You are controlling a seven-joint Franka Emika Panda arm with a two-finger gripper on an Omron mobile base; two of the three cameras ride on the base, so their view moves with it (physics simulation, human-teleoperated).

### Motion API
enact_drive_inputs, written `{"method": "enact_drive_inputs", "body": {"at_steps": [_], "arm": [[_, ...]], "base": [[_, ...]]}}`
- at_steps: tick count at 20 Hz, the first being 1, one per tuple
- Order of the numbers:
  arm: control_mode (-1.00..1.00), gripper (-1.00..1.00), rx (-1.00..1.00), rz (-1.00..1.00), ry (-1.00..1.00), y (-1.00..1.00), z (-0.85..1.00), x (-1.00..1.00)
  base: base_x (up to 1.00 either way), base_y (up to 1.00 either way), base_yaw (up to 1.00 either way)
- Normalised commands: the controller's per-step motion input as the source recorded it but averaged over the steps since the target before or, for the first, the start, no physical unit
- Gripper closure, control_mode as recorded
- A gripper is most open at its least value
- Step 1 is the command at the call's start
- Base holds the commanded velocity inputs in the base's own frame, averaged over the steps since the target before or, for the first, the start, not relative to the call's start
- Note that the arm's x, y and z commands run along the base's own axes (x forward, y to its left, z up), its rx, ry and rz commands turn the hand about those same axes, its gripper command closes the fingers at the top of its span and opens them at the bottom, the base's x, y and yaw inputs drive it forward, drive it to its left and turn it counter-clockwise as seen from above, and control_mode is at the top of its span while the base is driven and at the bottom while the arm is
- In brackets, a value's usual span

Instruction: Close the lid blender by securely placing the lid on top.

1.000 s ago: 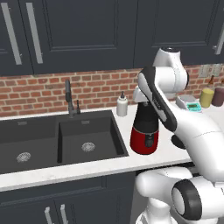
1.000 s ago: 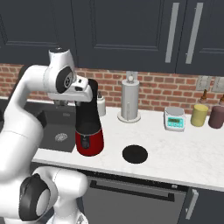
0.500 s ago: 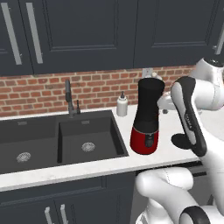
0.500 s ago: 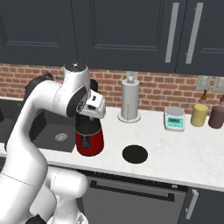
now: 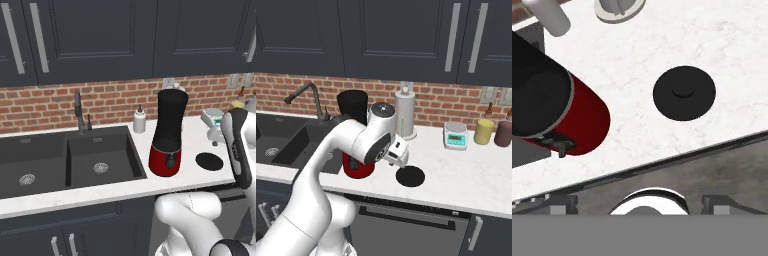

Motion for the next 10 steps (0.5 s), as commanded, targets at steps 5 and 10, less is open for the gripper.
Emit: {"method": "enact_drive_inputs", "body": {"at_steps": [5, 10], "arm": [[-1.0, -1.0, 0.02, -0.16, 0.21, -0.7, -0.55, 0.11], [-1.0, -1.0, 0.01, -0.09, 0.13, -0.33, -0.48, 0.29]], "base": [[0.0, 0.0, 0.0], [0.0, 0.0, 0.0]]}}
